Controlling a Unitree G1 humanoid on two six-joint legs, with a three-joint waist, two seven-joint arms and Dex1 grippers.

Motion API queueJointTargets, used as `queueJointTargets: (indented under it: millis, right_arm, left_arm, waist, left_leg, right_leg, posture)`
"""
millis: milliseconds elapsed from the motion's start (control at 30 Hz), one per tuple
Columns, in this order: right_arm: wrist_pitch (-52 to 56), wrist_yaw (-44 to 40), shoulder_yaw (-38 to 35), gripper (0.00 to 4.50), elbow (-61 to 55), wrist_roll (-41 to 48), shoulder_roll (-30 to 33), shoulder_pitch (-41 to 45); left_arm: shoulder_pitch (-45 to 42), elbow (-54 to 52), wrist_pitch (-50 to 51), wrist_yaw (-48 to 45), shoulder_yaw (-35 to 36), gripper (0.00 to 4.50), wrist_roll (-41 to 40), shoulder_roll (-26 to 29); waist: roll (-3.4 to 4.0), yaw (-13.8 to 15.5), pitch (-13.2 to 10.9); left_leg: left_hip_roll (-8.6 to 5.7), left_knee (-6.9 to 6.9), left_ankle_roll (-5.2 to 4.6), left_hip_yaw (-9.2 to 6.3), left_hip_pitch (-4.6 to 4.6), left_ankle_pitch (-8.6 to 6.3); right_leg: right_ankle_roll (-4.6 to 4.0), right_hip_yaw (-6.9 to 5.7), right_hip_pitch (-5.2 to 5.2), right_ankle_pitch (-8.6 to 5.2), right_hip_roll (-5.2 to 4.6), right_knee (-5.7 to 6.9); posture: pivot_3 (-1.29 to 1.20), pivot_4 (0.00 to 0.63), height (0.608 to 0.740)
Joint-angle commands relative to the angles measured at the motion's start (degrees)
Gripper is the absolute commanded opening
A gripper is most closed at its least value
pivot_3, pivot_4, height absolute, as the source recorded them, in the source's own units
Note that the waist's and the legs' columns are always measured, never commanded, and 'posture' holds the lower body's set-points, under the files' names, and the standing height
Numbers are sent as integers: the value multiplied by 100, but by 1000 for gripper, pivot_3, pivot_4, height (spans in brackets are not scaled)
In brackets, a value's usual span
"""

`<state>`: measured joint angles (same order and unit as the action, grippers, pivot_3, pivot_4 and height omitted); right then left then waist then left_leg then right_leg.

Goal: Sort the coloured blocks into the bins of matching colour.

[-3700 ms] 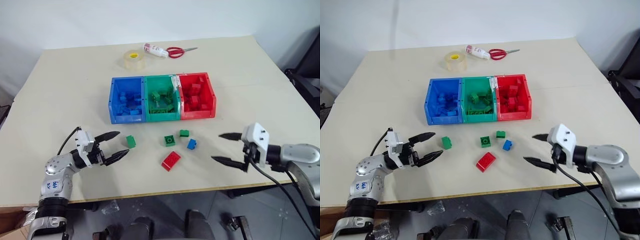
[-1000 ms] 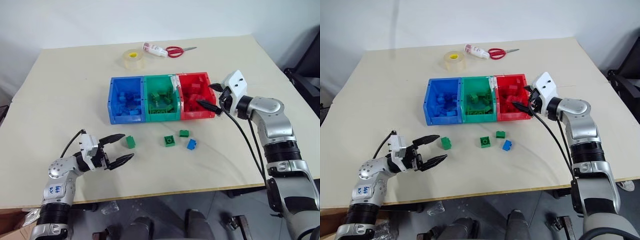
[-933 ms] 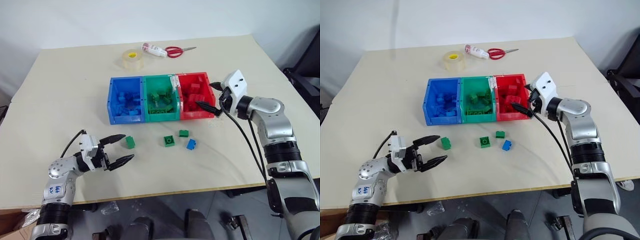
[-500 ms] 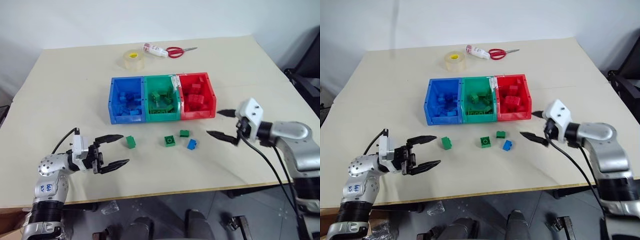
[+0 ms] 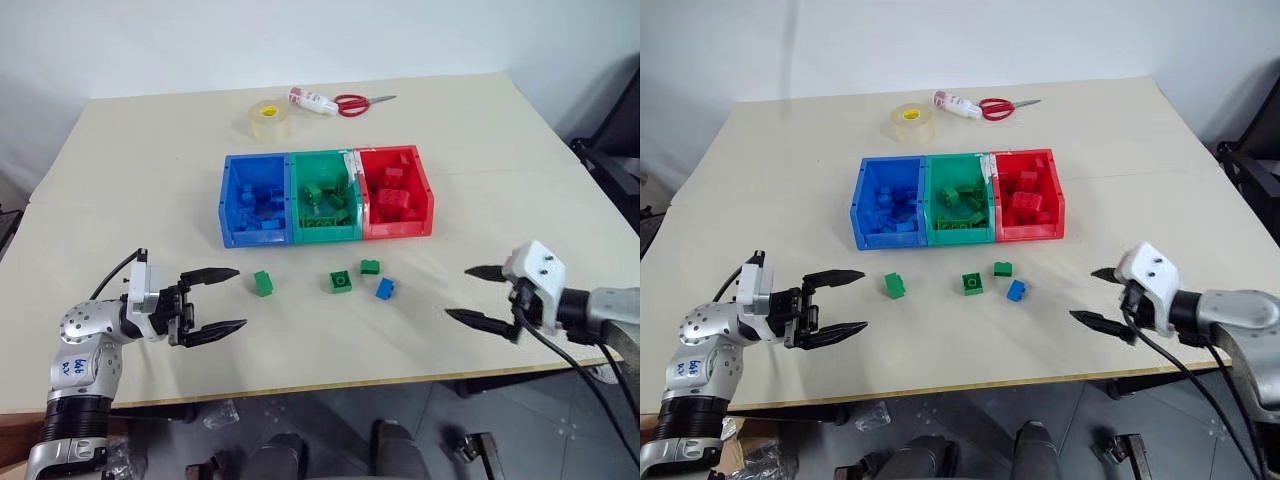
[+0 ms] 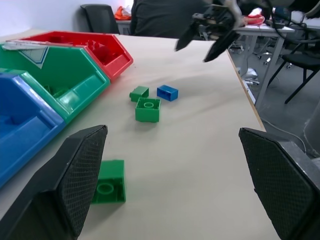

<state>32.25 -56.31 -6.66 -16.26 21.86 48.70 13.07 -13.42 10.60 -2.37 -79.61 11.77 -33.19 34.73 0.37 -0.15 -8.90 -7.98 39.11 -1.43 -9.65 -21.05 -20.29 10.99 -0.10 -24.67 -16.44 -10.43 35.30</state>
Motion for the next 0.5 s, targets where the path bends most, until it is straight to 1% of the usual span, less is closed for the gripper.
queueJointTargets:
  millis: [33, 233, 367, 433, 467, 500]
  right_arm:
    - [97, 215, 512, 4454, 160, -121, -326, 582]
    - [60, 325, 1518, 4454, 1213, -611, -1071, 1752]
    - [133, 365, 1915, 4454, 1867, -920, -1387, 2213]
    - [92, 321, 2002, 4454, 2097, -985, -1510, 2352]
    - [85, 306, 2028, 4087, 2172, -1007, -1554, 2408]
    - [83, 291, 2052, 3927, 2235, -1043, -1586, 2453]
  left_arm:
    - [21, -294, 7, 104, 4, 4500, -27, -35]
    - [364, -675, 11, 366, 27, 4500, -58, -132]
    - [680, -989, 35, 594, 79, 4500, -75, -174]
    - [830, -1129, 36, 685, 117, 4500, -92, -187]
    - [902, -1188, 34, 723, 138, 4500, -104, -192]
    - [958, -1233, 33, 755, 149, 4500, -112, -192]
  waist:
    - [0, 1, 0]
    - [0, -11, 0]
    - [0, -15, 0]
    - [0, -9, 0]
    - [0, -11, 0]
    - [0, -12, 0]
  left_leg:
    - [0, 0, 0, 0, -1, 0]
    - [-2, -1, -2, -2, -1, -2]
    - [-2, -1, -2, -6, -1, -2]
    - [-3, -1, -2, -6, -1, -2]
    - [-3, -1, -2, -8, -1, -2]
    - [-3, -1, -2, -8, -2, -2]
  right_leg:
    - [0, 0, 0, 0, 0, -1]
    - [0, -1, -1, 1, 0, 1]
    - [0, -2, -3, 1, 0, 6]
    - [-1, -2, -3, 1, 0, 6]
    - [-2, -2, -4, 1, 0, 9]
    - [-2, -2, -4, 1, 0, 8]
  posture:
    - [0, 150, 740]
    - [0, 150, 740]
    - [0, 150, 740]
    - [0, 150, 740]
    - [0, 150, 740]
    - [0, 150, 740]
